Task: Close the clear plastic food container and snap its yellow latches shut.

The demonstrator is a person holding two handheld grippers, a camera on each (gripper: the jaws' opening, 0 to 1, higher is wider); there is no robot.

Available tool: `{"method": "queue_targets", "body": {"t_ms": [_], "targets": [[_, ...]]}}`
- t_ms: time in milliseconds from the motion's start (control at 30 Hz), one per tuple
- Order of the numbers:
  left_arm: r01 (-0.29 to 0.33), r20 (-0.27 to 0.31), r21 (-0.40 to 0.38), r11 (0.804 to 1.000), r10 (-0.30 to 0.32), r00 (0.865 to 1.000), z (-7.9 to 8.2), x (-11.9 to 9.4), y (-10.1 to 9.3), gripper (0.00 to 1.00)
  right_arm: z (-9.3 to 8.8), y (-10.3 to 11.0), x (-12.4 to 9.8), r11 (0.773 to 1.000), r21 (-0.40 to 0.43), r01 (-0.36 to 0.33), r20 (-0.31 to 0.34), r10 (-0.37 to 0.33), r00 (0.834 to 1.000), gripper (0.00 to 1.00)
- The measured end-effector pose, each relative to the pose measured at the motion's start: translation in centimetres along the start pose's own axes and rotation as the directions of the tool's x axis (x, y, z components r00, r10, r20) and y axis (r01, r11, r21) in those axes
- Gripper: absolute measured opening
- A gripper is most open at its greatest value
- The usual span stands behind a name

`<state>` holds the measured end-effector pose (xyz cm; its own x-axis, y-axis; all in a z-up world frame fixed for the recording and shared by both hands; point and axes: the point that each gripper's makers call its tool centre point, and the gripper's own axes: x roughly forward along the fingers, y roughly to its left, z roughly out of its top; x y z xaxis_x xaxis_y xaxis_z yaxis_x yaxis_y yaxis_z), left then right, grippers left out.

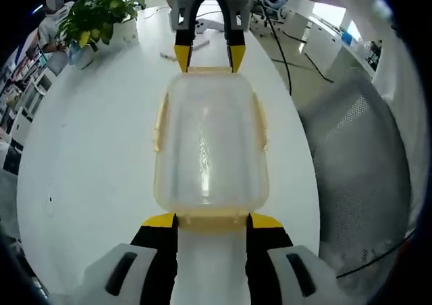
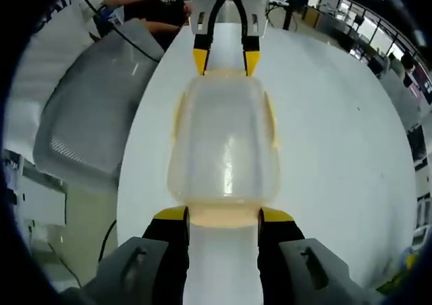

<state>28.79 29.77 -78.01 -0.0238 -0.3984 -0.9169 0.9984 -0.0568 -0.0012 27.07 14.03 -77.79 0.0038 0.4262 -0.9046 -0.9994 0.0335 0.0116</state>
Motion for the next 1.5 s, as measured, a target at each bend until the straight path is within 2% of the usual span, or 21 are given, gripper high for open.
{"method": "queue_targets", "body": {"t_ms": [533,800,1033,1167,1233,1267,1333,1400,1500], "targets": [[0.019,-0.008,-0.006,1.0,-0.019,1.0,0.6,0.3,-0.3,0.35,-0.9,-0.1,0.1,1.0,-0.003,-0.009,-0.005,0.008,1.0,0.36],[0.026,-0.021,0.018,1.0,-0.025,0.999,0.6,0.7,-0.4,0.34,-1.4,-0.1,0.3,1.0,-0.013,0.005,-0.009,-0.005,1.0,0.37],[0.025,-0.01,0.028,0.999,-0.024,1.0,0.6,0.9,-0.5,0.35,-1.9,-0.2,0.4,0.999,0.035,0.007,0.005,-0.007,1.0,0.37],[0.023,0.001,0.01,1.0,-0.023,1.0,0.5,1.2,-0.6,0.36,-2.4,-0.4,0.6,0.999,0.023,0.04,0.0,-0.04,0.999,0.4],[0.024,0.0,-0.004,1.0,-0.024,1.0,0.2,1.3,-0.8,0.37,-3.1,-0.7,0.7,0.998,0.001,0.068,-0.038,-0.068,0.997,0.37],[0.021,0.002,-0.01,1.0,-0.021,1.0,0.1,1.4,-0.9,0.38,-3.3,-0.8,0.8,0.997,0.0,0.08,-0.037,-0.08,0.996,0.32],[0.021,0.017,-0.044,0.999,-0.02,1.0,-0.2,1.4,-1.2,0.42,-3.7,-0.8,0.6,0.995,0.03,0.093,-0.03,-0.092,0.995,0.28],[0.02,0.025,-0.099,0.995,-0.018,1.0,-0.8,1.2,-1.3,0.47,-3.9,-0.7,0.3,0.991,0.087,0.106,-0.007,-0.105,0.994,0.33],[-0.018,0.058,-0.147,0.989,0.027,0.998,-1.3,0.7,-0.9,0.48,-4.4,-0.7,-0.4,0.976,0.176,0.13,-0.003,-0.131,0.991,0.41]]}}
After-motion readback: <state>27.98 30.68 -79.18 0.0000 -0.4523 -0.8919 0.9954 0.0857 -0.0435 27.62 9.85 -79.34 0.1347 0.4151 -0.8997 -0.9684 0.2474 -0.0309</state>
